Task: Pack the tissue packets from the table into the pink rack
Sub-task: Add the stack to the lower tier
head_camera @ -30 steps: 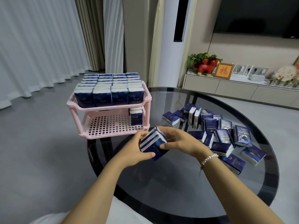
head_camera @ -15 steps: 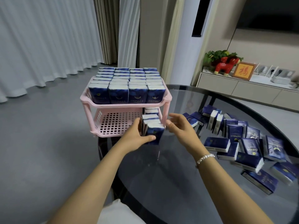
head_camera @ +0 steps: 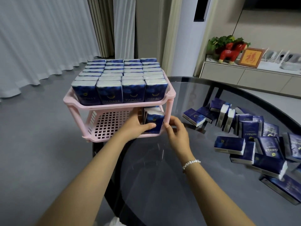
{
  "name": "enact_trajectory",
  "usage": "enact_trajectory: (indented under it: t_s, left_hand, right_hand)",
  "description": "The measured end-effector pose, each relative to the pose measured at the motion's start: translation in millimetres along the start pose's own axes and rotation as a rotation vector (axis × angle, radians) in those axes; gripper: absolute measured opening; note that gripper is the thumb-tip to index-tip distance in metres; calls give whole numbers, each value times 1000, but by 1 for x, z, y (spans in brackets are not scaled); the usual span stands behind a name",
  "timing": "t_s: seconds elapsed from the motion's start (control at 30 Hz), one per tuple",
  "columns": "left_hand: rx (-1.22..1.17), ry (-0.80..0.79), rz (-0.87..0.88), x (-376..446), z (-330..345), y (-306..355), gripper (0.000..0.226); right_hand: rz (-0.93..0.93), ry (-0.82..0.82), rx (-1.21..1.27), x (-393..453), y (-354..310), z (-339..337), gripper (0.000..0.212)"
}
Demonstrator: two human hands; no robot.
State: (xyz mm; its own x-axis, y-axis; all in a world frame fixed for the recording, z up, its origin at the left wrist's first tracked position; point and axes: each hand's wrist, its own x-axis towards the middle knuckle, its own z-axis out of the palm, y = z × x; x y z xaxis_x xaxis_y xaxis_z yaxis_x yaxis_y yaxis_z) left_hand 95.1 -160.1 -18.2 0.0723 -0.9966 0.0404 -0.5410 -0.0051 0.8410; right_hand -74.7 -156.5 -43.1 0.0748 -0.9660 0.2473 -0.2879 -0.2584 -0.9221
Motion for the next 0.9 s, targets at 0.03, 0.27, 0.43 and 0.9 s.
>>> enact_trajectory:
  t_s: [0.03,0.27,0.43,0.9]
  left_hand:
    - [-5,5,-5,2,2,-1,74]
    - [-17,111,27,3,15,-5,70]
    - [20,96,82,-6,25,0,87]
    - [-183,-12,-28,-9,30,17,53]
  right_hand:
    - [-11,5,-4,0,1,1,22]
    - [-36,-6,-21,1,6,1,26]
    - [-58,8,-7,0,6,0,27]
    - [-66,20,-14,0,13,6,26]
